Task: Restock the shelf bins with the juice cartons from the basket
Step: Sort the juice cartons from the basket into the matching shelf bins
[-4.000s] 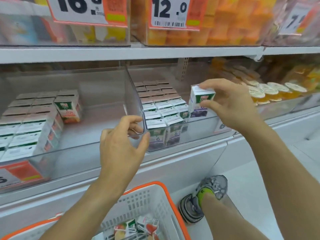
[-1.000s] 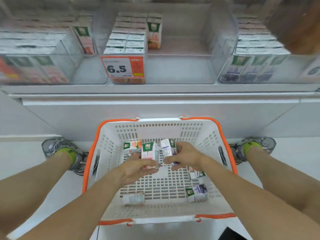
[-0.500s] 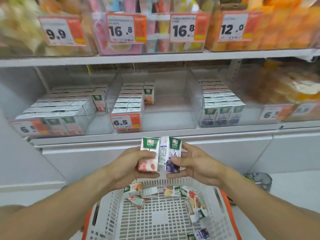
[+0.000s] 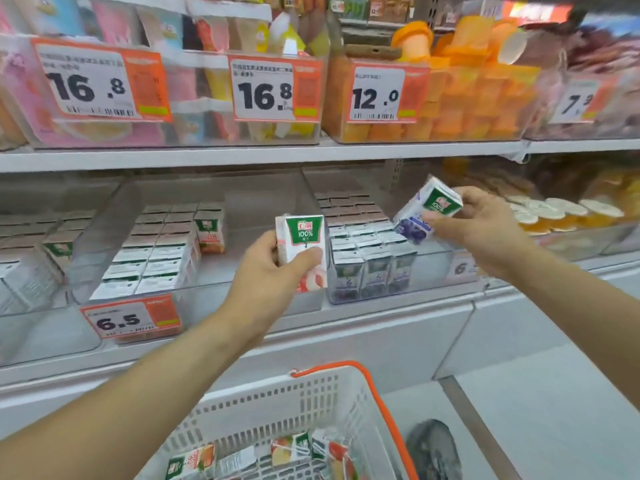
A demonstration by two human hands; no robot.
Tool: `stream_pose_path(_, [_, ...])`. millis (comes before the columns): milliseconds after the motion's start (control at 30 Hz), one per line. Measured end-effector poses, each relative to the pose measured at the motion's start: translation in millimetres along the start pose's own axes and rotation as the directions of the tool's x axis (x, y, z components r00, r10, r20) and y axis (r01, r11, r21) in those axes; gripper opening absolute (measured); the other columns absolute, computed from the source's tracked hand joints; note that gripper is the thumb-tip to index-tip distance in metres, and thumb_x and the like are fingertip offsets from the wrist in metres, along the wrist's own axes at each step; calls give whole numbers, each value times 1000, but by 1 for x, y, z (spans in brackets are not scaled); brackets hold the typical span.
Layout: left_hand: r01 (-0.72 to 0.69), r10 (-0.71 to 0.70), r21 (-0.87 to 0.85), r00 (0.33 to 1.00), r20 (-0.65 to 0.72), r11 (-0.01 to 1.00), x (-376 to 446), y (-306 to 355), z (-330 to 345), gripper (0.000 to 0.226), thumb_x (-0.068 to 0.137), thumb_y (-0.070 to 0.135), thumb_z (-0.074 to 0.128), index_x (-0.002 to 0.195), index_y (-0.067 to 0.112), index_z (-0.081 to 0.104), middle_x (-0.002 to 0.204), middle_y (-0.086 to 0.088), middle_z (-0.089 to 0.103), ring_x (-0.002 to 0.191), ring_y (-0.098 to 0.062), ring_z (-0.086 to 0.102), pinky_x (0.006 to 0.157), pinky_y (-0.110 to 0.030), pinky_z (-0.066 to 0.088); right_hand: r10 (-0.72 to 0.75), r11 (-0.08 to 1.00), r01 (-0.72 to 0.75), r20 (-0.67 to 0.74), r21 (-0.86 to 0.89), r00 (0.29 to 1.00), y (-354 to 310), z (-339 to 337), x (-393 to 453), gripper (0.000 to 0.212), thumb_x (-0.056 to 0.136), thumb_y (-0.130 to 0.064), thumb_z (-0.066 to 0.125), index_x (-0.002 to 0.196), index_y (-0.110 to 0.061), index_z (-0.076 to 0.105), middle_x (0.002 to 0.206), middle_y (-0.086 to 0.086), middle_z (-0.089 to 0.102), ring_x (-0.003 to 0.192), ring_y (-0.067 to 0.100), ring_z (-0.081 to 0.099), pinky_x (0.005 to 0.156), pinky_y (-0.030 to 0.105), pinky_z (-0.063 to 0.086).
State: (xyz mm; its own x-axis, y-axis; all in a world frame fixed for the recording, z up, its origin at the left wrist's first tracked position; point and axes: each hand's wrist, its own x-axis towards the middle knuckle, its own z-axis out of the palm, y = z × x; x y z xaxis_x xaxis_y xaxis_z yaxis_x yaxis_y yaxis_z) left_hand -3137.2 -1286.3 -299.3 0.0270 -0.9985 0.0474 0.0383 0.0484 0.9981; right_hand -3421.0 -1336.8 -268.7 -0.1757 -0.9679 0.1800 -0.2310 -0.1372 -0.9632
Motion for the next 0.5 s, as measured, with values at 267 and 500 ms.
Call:
stream_pose_path(267, [-15,13,-24,993,-116,1000,48,-12,13,19,86,12,73,102,22,68,94,0,77,88,-27,74,89,-50,57,-34,921,-3,-86,-390,996,61,14,168,54,74,-21,87,119,-4,64,119,7,67,110,23,63,101,43,51])
stream_pose_path(500, [5,-5,0,993,-120,1000,59,-22,6,22,86,13,70,104,23,67,94,1,78,86,-22,75,89,-47,55,143,842,-127,-11,-524,990,105,45,225,52,82,-21,82,129,-11,61,122,4,66,110,22,64,86,26,48])
